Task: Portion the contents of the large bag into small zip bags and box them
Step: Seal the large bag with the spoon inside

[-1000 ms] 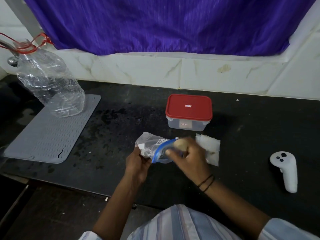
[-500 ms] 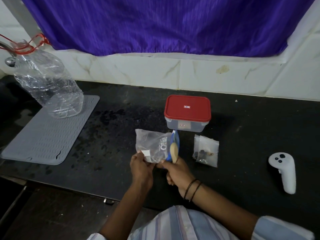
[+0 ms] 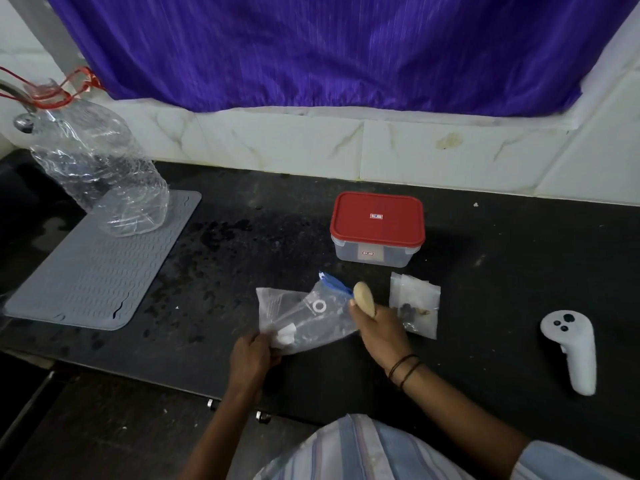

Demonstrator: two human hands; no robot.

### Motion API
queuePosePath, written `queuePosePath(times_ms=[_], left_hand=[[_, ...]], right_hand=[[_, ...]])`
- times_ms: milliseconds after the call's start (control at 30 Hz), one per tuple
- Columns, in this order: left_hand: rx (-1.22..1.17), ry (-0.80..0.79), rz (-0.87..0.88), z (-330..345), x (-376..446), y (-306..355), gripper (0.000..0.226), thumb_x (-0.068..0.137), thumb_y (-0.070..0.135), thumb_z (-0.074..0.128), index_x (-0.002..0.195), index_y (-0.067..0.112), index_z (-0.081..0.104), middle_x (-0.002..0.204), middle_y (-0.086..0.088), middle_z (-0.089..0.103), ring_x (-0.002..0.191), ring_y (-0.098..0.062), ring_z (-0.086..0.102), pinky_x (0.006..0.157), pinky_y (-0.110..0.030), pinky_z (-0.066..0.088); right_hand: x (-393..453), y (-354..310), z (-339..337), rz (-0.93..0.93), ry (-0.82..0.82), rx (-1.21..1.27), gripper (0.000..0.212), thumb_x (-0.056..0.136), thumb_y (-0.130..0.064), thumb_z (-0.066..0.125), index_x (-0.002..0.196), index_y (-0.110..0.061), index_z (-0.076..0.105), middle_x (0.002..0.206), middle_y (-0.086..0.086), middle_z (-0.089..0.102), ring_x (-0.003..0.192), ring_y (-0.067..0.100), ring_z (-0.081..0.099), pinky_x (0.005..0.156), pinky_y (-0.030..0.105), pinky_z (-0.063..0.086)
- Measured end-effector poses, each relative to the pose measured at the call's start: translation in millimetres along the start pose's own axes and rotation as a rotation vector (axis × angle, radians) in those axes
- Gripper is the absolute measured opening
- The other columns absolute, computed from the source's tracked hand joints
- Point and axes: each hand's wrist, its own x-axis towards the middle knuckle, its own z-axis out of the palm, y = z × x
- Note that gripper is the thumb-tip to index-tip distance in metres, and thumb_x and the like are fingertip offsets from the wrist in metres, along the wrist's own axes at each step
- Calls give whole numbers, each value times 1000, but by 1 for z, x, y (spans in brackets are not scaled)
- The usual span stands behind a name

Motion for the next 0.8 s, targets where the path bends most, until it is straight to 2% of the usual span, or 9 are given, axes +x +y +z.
queuePosePath(times_ms=[67, 133, 233, 300, 367, 467, 567, 700, 800], left_hand=[[199, 59, 100, -12, -2, 1, 16, 93, 13, 56, 86, 12, 70, 80, -11, 72, 78, -30, 69, 74, -44, 58], [303, 119, 197, -18, -7, 7, 17, 96, 18, 55, 86, 12, 67, 78, -8, 69, 76, -27, 66, 65, -36, 50], [283, 159, 293, -18, -2, 18, 23, 99, 34, 57, 89, 14, 65, 79, -5, 68, 75, -22, 65, 63, -33, 48], [354, 143, 332, -16, 6, 21, 22, 97, 34, 60, 86, 17, 68, 75, -2, 69, 72, -20, 65, 64, -32, 49], [406, 160, 329, -14, 14, 21, 17, 96, 24, 60, 83, 18, 68, 72, -3, 68, 69, -21, 65, 62, -31, 48], [361, 176, 338, -8, 12, 25, 11, 96, 16, 55, 87, 16, 60, 78, -5, 64, 69, -22, 60, 62, -35, 49], [308, 142, 378, -7, 7, 21, 11, 98, 16, 52, 87, 15, 52, 78, -5, 60, 67, -21, 55, 60, -40, 50], [293, 124, 474, -8, 5, 15, 14, 103, 20, 46, 92, 11, 45, 76, -5, 58, 64, -20, 52, 57, -37, 43], [253, 131, 581, -6, -3, 16, 15, 106, 24, 42, 97, 12, 43, 80, -6, 61, 65, -17, 57, 57, -36, 46]], right_hand=[[0, 4, -5, 56, -185, -214, 42, 92, -52, 54, 73, -16, 64, 61, -1, 60, 61, 18, 59, 63, 32, 46], [-1, 8, -7, 77, -293, -330, 40, 91, -53, 53, 70, -19, 60, 61, -2, 58, 62, 18, 59, 65, 32, 47], [-5, 6, -8, 38, -361, -539, 39, 89, -58, 51, 88, -21, 64, 86, 4, 66, 84, 23, 66, 74, 31, 49], [-11, 3, -7, -34, -279, -735, 45, 91, -57, 49, 117, -22, 57, 112, 7, 58, 97, 24, 63, 78, 33, 49], [-22, -8, -6, -188, -48, -869, 50, 91, -53, 53, 131, -26, 42, 123, 5, 46, 97, 22, 61, 73, 34, 51], [-26, -23, -7, -430, 167, -883, 58, 85, -48, 63, 134, -25, 41, 127, 2, 44, 84, 21, 66, 62, 34, 51], [-15, -35, -4, -485, 137, -816, 63, 85, -49, 62, 137, -21, 37, 132, 3, 43, 90, 23, 66, 67, 38, 57], [15, -41, 11, -255, -1, -726, 73, 83, -63, 58, 135, -16, 38, 123, 6, 53, 100, 28, 64, 69, 36, 50], [37, -32, 20, -52, -114, -492, 49, 81, -58, 62, 104, -15, 56, 95, 4, 65, 87, 27, 66, 68, 36, 52]])
